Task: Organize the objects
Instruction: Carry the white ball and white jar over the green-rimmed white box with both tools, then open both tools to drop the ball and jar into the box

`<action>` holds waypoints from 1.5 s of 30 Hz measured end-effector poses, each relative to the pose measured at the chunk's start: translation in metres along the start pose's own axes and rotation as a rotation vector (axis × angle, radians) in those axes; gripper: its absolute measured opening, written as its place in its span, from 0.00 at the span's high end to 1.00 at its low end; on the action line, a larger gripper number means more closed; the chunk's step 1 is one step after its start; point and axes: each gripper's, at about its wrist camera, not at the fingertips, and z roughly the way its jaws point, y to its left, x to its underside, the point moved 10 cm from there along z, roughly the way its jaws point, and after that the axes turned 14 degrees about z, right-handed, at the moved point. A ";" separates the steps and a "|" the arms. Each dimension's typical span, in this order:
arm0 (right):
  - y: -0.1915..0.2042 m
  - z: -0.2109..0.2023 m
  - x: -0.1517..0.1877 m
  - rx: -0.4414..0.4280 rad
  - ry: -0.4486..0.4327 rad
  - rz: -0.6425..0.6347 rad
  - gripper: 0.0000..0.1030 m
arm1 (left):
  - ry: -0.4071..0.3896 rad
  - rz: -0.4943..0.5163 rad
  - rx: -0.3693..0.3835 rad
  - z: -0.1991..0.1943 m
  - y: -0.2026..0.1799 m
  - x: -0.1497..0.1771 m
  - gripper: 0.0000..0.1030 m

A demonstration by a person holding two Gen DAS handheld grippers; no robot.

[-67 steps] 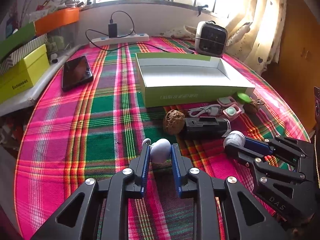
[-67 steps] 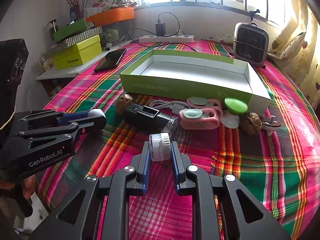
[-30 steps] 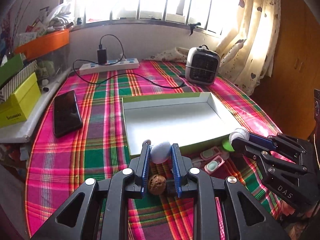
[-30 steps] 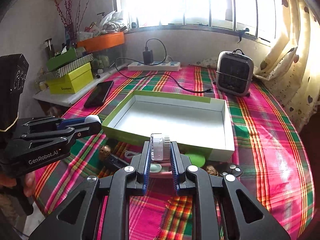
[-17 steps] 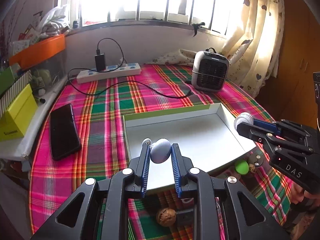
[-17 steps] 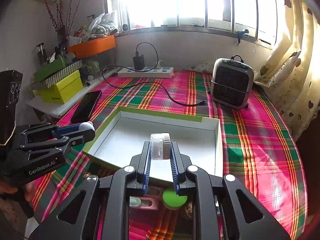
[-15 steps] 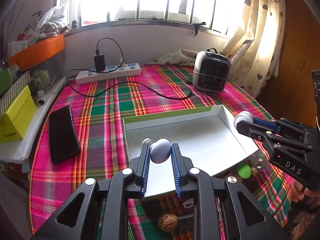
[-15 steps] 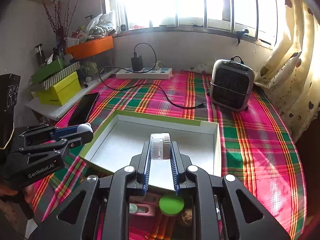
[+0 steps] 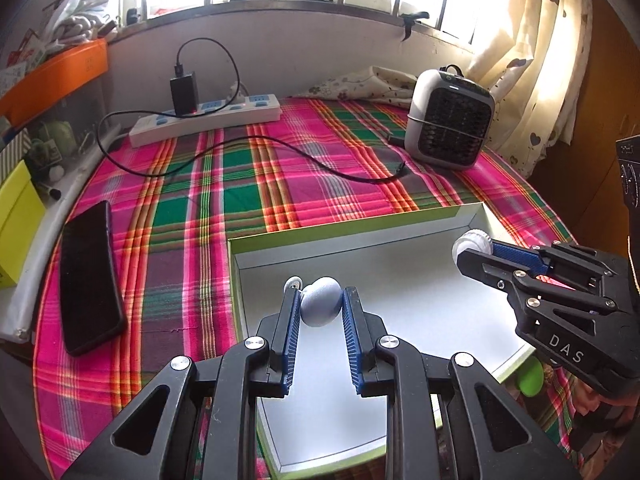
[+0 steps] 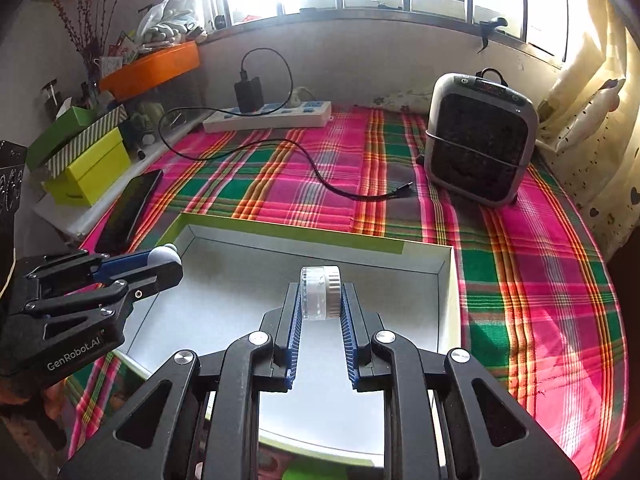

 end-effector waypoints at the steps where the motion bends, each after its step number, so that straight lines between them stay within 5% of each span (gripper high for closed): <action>1: -0.001 0.004 0.000 0.002 0.009 0.001 0.81 | 0.007 -0.005 0.004 0.004 0.001 0.000 0.81; 34: -0.018 0.045 -0.010 0.083 0.089 0.009 0.81 | 0.082 -0.011 -0.005 0.045 0.010 -0.007 0.81; 41: -0.021 0.045 -0.010 0.099 0.086 0.025 0.81 | 0.079 -0.012 -0.002 0.046 0.008 -0.007 0.74; 45: -0.024 0.045 -0.011 0.098 0.085 0.047 0.70 | 0.072 -0.019 -0.003 0.044 0.009 -0.008 0.68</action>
